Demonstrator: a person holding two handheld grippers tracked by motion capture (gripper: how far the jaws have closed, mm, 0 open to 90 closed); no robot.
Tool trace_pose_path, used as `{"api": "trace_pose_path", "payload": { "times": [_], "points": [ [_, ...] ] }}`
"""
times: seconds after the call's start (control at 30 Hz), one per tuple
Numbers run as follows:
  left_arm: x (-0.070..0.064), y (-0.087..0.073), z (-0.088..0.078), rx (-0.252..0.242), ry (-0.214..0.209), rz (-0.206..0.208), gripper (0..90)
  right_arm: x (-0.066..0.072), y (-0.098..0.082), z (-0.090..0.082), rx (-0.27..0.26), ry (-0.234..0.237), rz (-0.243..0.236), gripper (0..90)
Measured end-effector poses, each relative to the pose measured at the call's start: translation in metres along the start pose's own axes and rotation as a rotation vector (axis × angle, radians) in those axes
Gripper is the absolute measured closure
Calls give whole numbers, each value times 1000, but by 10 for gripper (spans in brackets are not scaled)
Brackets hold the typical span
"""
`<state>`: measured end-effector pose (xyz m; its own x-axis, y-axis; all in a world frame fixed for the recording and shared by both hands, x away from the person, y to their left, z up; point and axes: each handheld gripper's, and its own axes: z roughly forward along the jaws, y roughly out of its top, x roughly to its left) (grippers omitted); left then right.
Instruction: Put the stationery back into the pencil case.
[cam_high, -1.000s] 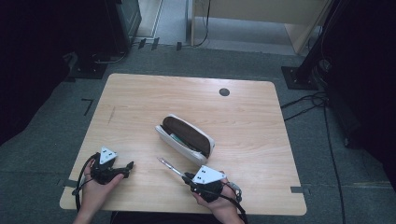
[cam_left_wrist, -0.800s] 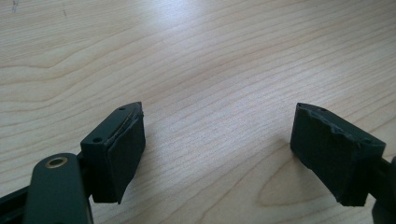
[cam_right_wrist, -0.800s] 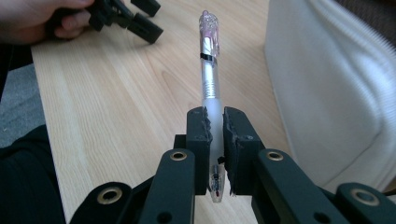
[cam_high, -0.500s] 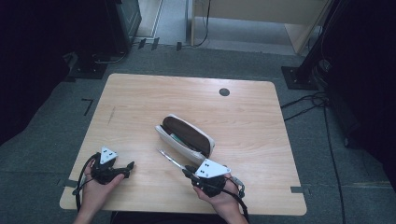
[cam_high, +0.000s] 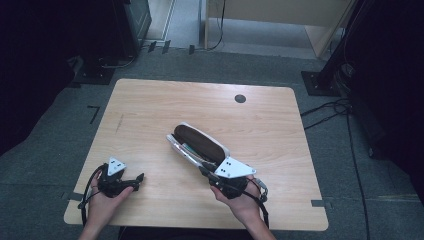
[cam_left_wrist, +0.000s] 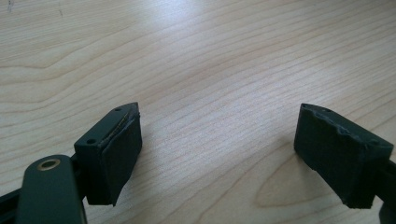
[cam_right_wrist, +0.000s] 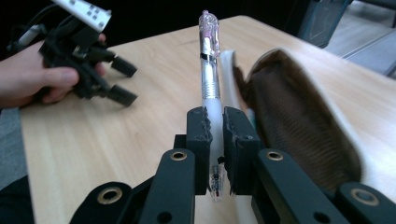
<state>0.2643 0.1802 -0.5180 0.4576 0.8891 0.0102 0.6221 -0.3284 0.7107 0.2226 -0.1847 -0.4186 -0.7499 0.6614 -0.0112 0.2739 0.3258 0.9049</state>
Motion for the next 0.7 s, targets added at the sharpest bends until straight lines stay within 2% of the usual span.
{"api": "trace_pose_path", "payload": {
  "times": [0.17, 0.4, 0.7],
  "points": [
    [0, 0, 0, 0, 0, 0, 155, -13, 9, 1, -16, -26, 13, 816],
    [0, 0, 0, -1, 0, -1, 155, -30, 15, 12, 1, -48, 19, 815],
    [0, 0, 0, -3, 0, -6, 155, -38, 13, 27, 40, -64, 34, 813]
  ]
}}
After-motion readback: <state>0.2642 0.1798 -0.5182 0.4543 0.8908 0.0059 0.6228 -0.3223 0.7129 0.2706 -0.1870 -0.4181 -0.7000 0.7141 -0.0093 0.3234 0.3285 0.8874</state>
